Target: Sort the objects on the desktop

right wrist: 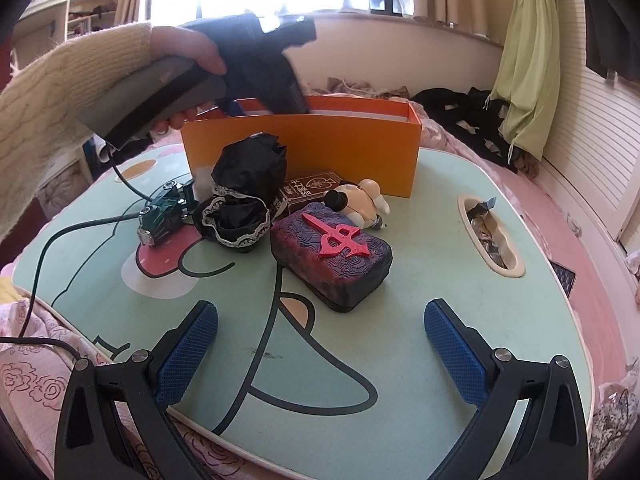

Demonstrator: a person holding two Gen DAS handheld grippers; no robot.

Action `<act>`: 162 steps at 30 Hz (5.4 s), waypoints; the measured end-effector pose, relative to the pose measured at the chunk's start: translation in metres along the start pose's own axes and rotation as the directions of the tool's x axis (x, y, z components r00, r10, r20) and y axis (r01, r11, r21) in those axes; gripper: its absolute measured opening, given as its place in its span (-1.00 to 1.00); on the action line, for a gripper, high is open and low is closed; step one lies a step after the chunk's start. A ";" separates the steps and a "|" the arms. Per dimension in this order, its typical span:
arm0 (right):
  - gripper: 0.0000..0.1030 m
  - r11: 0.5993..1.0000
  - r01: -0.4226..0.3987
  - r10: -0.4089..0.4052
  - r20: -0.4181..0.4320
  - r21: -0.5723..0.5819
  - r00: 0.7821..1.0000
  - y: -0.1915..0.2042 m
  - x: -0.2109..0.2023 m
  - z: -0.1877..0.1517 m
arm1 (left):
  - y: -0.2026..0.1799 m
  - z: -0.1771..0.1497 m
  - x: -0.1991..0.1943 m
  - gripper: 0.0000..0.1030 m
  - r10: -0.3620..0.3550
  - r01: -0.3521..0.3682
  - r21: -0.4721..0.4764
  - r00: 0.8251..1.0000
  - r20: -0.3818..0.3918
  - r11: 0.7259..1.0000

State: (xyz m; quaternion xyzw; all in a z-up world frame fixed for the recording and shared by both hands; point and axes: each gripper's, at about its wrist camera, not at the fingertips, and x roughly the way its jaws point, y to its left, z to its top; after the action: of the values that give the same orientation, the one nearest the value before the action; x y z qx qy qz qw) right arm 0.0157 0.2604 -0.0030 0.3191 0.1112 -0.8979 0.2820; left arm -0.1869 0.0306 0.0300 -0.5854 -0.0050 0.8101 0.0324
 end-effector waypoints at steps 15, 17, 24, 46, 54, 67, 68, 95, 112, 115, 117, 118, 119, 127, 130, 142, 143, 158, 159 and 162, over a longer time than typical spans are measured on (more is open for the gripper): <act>1.00 1.000 -0.002 0.002 0.002 0.001 1.000 0.004 0.000 0.000 | -0.009 0.004 0.026 0.24 0.525 -0.517 0.135 0.850 -0.032 0.845; 1.00 1.000 -0.001 0.001 0.005 0.000 1.000 0.006 0.000 0.000 | -0.006 0.002 0.030 0.10 0.531 -0.529 0.079 0.847 -0.009 0.845; 1.00 1.000 0.000 0.000 0.007 0.000 1.000 0.008 0.000 -0.001 | 0.035 0.001 0.027 0.33 0.218 -0.222 -0.065 0.974 -0.056 0.973; 1.00 1.000 -0.001 0.001 0.006 0.001 1.000 0.010 0.001 -0.001 | 0.012 0.017 0.027 0.58 0.262 -0.255 0.084 0.962 -0.081 0.963; 1.00 1.000 -0.001 0.001 0.009 0.002 1.000 0.012 0.001 -0.003 | 0.028 0.018 0.016 0.33 0.189 -0.182 0.104 0.980 -0.058 0.978; 1.00 1.000 -0.001 0.001 0.009 0.002 1.000 0.012 0.001 -0.003 | 0.018 -0.035 -0.095 0.32 -0.100 0.096 0.029 0.944 0.313 0.995; 1.00 1.000 -0.001 0.001 0.009 0.002 1.000 0.012 0.001 -0.003 | 0.018 -0.048 -0.108 0.32 -0.117 0.108 0.044 0.934 0.339 0.993; 1.00 1.000 -0.002 0.002 0.010 0.002 1.000 0.010 0.000 -0.002 | -0.020 -0.198 -0.083 0.44 -0.147 0.109 0.117 0.903 0.404 0.987; 1.00 1.000 -0.003 0.003 0.010 0.003 1.000 0.009 -0.001 -0.002 | -0.030 -0.253 -0.049 0.69 -0.085 0.032 0.163 0.939 0.332 0.986; 1.00 1.000 -0.002 0.002 0.010 0.001 1.000 0.009 -0.001 -0.002 | -0.024 -0.246 -0.046 0.86 -0.066 0.025 0.128 0.942 0.330 0.992; 1.00 1.000 -0.003 0.003 0.010 0.002 1.000 0.009 -0.001 -0.002 | -0.015 -0.246 -0.044 0.99 -0.050 0.017 0.099 0.939 0.340 0.995; 1.00 1.000 -0.002 0.002 0.010 0.001 1.000 0.009 -0.001 -0.002 | -0.013 -0.247 -0.045 0.99 -0.052 0.018 0.101 0.934 0.353 0.995; 1.00 1.000 -0.002 0.002 0.009 0.001 1.000 0.010 -0.001 -0.002 | -0.011 -0.250 -0.046 0.99 -0.059 0.020 0.107 0.929 0.366 0.994; 1.00 1.000 -0.003 0.003 0.010 0.001 1.000 0.009 -0.001 -0.002 | -0.009 -0.254 -0.047 0.99 -0.064 0.022 0.113 0.921 0.384 0.993; 1.00 1.000 -0.002 0.002 0.009 0.001 1.000 0.009 -0.001 -0.002 | -0.009 -0.254 -0.047 0.99 -0.065 0.022 0.114 0.921 0.384 0.993; 0.94 0.992 -0.116 0.111 0.109 0.039 0.988 -0.002 -0.025 0.037 | -0.007 -0.252 -0.048 0.99 -0.070 0.028 0.114 0.921 0.384 0.993; 0.94 0.990 -0.135 0.127 0.132 0.048 0.983 -0.004 -0.029 0.051 | -0.007 -0.252 -0.048 0.99 -0.070 0.028 0.113 0.921 0.384 0.993; 0.88 0.993 -0.052 0.072 -0.187 0.110 0.980 0.035 0.108 0.165 | -0.003 -0.252 -0.049 0.99 -0.072 0.031 0.109 0.919 0.388 0.994; 0.88 0.990 -0.063 0.086 -0.189 0.127 0.978 0.033 0.108 0.164 | -0.003 -0.252 -0.050 0.99 -0.072 0.032 0.109 0.919 0.388 0.994; 0.88 0.991 -0.057 0.079 -0.189 0.117 0.979 0.033 0.105 0.163 | -0.003 -0.251 -0.050 0.99 -0.071 0.031 0.109 0.919 0.389 0.994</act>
State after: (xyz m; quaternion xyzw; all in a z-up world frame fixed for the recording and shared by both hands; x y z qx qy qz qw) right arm -0.1157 0.1261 0.0554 0.4235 0.0770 -0.8573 0.2824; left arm 0.0670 0.0232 -0.0014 -0.4088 0.0142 0.9089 0.0812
